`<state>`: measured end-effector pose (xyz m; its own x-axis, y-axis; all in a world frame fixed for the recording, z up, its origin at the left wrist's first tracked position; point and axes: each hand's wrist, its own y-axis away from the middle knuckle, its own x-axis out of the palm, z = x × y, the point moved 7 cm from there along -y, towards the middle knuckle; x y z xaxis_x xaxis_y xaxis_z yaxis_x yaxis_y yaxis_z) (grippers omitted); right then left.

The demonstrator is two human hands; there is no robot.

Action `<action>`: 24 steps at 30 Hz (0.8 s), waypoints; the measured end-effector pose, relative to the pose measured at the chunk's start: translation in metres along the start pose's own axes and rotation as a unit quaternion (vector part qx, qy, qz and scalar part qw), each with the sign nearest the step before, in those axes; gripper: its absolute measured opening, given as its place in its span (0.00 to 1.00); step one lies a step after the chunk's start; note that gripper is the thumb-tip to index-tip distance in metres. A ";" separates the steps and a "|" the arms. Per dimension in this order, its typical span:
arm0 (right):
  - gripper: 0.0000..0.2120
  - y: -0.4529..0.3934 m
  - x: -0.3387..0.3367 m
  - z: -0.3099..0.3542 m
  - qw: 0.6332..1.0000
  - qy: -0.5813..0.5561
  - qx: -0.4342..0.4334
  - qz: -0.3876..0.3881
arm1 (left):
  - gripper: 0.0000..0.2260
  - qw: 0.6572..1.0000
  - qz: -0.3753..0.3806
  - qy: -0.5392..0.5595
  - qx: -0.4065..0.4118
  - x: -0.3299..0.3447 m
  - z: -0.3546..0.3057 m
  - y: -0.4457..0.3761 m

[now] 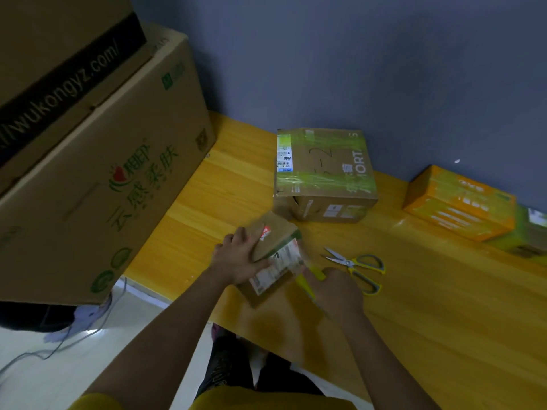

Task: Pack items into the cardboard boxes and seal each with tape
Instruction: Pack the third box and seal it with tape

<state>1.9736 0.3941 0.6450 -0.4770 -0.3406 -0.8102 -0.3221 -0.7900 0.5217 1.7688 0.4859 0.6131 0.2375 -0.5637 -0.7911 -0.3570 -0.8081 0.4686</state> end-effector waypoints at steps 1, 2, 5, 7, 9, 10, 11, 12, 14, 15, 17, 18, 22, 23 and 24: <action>0.26 -0.001 -0.004 0.002 1.000 0.005 -0.005 0.000 | 0.40 0.995 0.038 0.093 0.001 0.005 0.000 -0.001; 0.26 -0.002 -0.008 0.005 1.000 0.013 -0.008 0.001 | 0.39 0.980 0.068 0.185 -0.006 0.010 0.000 -0.001; 0.28 -0.005 -0.021 0.022 0.999 0.039 -0.010 0.009 | 0.34 0.960 0.082 0.266 -0.018 0.006 -0.002 -0.003; 0.27 -0.007 -0.030 0.039 0.998 0.059 -0.019 0.025 | 0.31 0.982 0.045 0.181 0.001 -0.007 -0.008 -0.006; 0.27 -0.007 -0.038 0.057 0.996 0.050 -0.035 0.065 | 0.28 0.997 -0.041 0.057 0.010 -0.021 -0.015 -0.004; 0.26 -0.008 -0.039 0.062 0.995 0.022 -0.045 0.088 | 0.25 0.996 -0.086 0.013 0.000 -0.026 -0.017 -0.002; 0.24 -0.007 -0.040 0.064 0.992 -0.030 -0.056 0.114 | 0.22 0.993 -0.118 -0.018 -0.010 -0.029 -0.021 0.001; 0.22 -0.007 -0.038 0.063 0.983 -0.100 -0.068 0.140 | 0.19 0.990 -0.137 -0.044 -0.013 -0.029 -0.025 0.003; 0.17 -0.005 -0.038 0.054 0.955 -0.230 -0.104 0.158 | 0.19 0.987 -0.142 -0.074 -0.005 -0.020 -0.028 0.006; 0.14 -0.002 -0.039 0.047 0.941 -0.277 -0.119 0.151 | 0.23 0.988 -0.128 -0.084 -0.004 -0.011 -0.026 0.007; 0.07 0.002 -0.039 0.038 0.911 -0.364 -0.141 0.134 | 0.38 0.991 -0.073 -0.111 -0.016 0.007 -0.018 0.008; 0.05 0.003 -0.039 0.036 0.898 -0.396 -0.147 0.123 | 0.48 0.991 -0.045 -0.127 -0.026 0.015 -0.014 0.009; 0.13 -0.004 -0.039 0.044 0.912 -0.372 -0.171 0.018 | 0.57 0.982 -0.047 -0.176 -0.049 0.025 -0.008 0.003; 0.16 -0.004 -0.043 0.042 0.927 -0.330 -0.175 -0.027 | 0.52 0.984 -0.058 -0.165 -0.041 0.027 -0.009 0.002; 0.19 -0.003 -0.051 0.037 0.948 -0.258 -0.171 -0.075 | 0.49 0.986 -0.059 -0.154 -0.031 0.029 -0.009 0.000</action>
<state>1.9688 0.4326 0.6946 -0.8115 0.0124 -0.5842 -0.1754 -0.9588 0.2233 1.7838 0.4681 0.5936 -0.0156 -0.3941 -0.9189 -0.2847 -0.8792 0.3819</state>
